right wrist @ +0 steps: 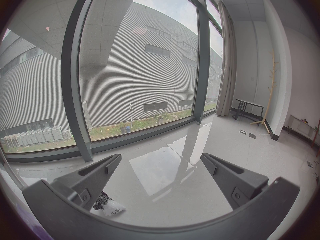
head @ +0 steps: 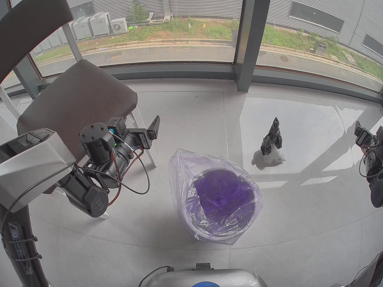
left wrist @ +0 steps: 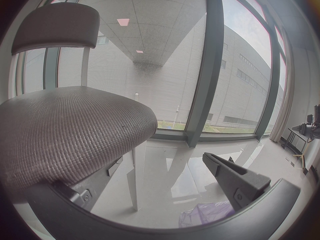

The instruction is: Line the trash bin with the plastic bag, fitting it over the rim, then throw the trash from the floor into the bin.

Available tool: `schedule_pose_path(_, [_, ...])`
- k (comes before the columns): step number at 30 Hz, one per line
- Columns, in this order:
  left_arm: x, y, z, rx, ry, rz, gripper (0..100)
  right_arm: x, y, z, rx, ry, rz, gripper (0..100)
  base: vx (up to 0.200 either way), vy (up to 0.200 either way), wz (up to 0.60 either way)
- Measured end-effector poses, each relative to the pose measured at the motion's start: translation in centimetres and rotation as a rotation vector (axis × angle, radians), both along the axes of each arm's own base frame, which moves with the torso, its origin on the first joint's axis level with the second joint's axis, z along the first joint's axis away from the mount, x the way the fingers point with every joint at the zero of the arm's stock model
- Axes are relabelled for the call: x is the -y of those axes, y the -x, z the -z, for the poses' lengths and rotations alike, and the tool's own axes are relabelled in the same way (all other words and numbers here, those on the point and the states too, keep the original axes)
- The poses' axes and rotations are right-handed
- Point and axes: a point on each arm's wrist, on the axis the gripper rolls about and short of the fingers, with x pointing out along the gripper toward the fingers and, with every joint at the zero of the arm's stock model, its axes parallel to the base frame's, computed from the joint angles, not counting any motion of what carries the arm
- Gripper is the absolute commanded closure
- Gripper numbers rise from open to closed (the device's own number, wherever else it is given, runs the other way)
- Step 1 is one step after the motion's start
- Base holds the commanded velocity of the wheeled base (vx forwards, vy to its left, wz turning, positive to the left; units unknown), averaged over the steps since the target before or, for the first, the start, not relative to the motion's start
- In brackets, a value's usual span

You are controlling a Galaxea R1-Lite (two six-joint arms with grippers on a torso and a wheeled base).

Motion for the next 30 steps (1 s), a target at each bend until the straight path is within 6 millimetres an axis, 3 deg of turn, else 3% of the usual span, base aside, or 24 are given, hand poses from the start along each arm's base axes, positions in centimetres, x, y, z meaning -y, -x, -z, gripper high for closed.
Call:
schedule_pose_path(14, [-0.5,-0.8,0.4,-0.004,0.030,0.003,0,-0.9,0.5,-0.2,-0.008,0.014,-0.040,0,0.000,0.000,0.00])
schedule_pose_path(21, [-0.6,-1.3,0.4,-0.001,0.031,-0.006,0,-3.0,0.6,-0.3,-0.013,0.036,-0.146,0,0.000,0.000,0.00])
schedule_pose_path(30, [1.1,-1.1,1.0,-0.018,0.027,0.021,0,-5.6,1.9,-0.6,-0.012,0.061,-0.292,0,0.000,0.000,0.00])
